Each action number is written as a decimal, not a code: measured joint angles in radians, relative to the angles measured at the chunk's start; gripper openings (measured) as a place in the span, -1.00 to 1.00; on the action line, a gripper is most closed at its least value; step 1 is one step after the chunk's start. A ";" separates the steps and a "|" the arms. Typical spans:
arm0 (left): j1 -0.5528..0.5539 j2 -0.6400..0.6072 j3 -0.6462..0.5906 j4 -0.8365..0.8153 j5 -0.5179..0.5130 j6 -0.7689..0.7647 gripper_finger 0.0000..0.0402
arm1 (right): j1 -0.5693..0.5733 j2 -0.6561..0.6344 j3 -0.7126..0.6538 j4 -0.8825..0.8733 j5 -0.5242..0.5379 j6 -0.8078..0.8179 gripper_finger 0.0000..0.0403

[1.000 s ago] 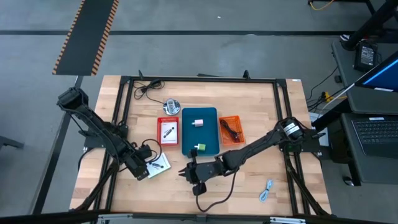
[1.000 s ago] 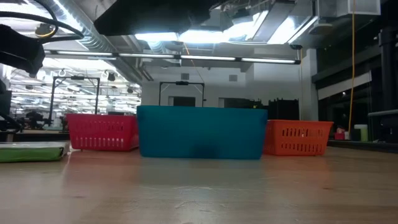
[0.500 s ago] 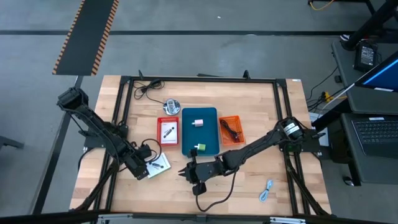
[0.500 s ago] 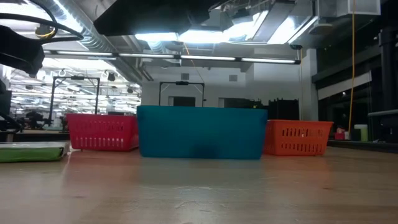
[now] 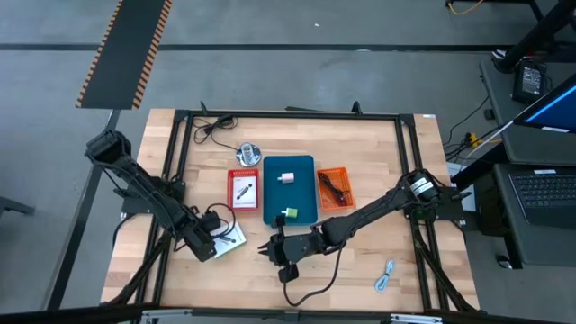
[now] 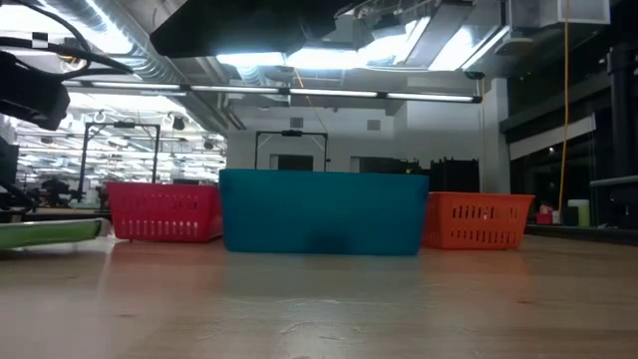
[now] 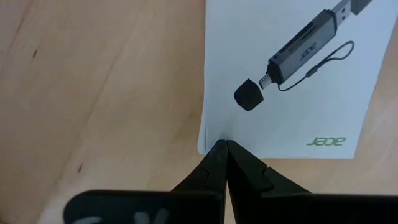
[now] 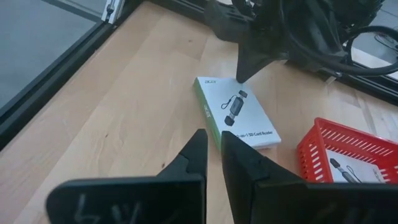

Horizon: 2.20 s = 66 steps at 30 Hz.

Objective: Pick and place items into bin
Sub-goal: Put the card reader box into the red bin

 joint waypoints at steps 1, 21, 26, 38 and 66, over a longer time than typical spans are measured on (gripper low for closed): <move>0.000 0.005 0.000 0.000 0.000 0.000 -0.99 | 0.000 0.000 0.000 0.000 0.000 0.000 -0.86; 0.000 0.022 -0.002 -0.002 0.008 0.071 -0.99 | -0.010 0.078 0.002 0.011 -0.034 0.004 -0.71; 0.008 0.022 -0.002 -0.002 0.011 0.107 -0.99 | -0.013 0.077 0.002 0.067 -0.034 -0.019 -0.55; 0.082 0.023 -0.003 0.001 0.035 0.247 -0.99 | -0.029 0.082 0.011 0.061 -0.034 -0.106 -0.40; 0.107 0.024 -0.004 0.007 0.048 0.277 -0.99 | -0.024 0.437 0.477 -0.313 0.187 -0.312 -0.29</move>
